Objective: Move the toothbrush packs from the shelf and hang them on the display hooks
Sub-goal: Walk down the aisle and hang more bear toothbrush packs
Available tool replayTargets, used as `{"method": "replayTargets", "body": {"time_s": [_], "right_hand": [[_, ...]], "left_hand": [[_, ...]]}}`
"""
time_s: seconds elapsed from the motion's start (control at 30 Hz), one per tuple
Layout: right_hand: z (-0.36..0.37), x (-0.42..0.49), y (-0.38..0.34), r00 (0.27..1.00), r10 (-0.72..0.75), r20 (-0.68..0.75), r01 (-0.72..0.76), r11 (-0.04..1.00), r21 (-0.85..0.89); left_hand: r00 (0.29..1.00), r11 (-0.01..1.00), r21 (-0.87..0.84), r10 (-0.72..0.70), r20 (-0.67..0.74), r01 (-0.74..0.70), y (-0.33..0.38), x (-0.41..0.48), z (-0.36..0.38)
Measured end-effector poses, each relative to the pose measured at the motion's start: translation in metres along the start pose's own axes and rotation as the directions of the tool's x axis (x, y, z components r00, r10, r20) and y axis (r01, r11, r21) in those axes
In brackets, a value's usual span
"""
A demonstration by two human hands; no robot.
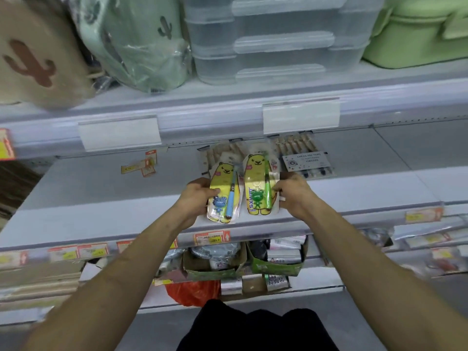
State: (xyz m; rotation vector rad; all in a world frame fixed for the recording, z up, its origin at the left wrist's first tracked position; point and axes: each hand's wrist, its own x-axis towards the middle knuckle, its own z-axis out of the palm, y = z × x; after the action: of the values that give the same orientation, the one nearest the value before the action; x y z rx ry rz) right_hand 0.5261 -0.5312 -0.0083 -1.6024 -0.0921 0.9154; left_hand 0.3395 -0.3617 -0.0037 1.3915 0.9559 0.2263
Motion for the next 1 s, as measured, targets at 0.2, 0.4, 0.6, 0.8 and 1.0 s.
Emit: {"method": "replayTargets", "body": {"time_s": [0.2, 0.4, 0.6, 0.8, 1.0], "right_hand": [[-0.033, -0.028, 0.005, 0.993, -0.077, -0.085, 0.086, 0.991, 0.102], [-0.085, -0.068, 0.013, 0.954, -0.156, -0.255, 0.205, 0.962, 0.178], [-0.184, -0.105, 0.027, 0.880, -0.128, -0.457, 0.262, 0.934, 0.243], [-0.336, -0.156, 0.032, 0.801, -0.104, -0.589, 0.303, 0.920, 0.250], [-0.508, -0.230, 0.033, 0.655, -0.061, -0.753, 0.376, 0.891, 0.254]], "left_hand": [[0.996, 0.996, -0.044, 0.083, -0.018, -0.084, 0.013, 0.000, 0.016], [0.985, 0.992, -0.007, 0.130, 0.118, -0.130, 0.039, -0.011, 0.083], [0.960, 0.983, 0.061, 0.155, 0.233, -0.173, 0.052, -0.031, 0.201], [0.915, 0.981, 0.061, 0.145, 0.377, -0.181, 0.059, -0.077, 0.367], [0.833, 0.973, 0.080, 0.142, 0.535, -0.218, 0.077, -0.128, 0.552]]}}
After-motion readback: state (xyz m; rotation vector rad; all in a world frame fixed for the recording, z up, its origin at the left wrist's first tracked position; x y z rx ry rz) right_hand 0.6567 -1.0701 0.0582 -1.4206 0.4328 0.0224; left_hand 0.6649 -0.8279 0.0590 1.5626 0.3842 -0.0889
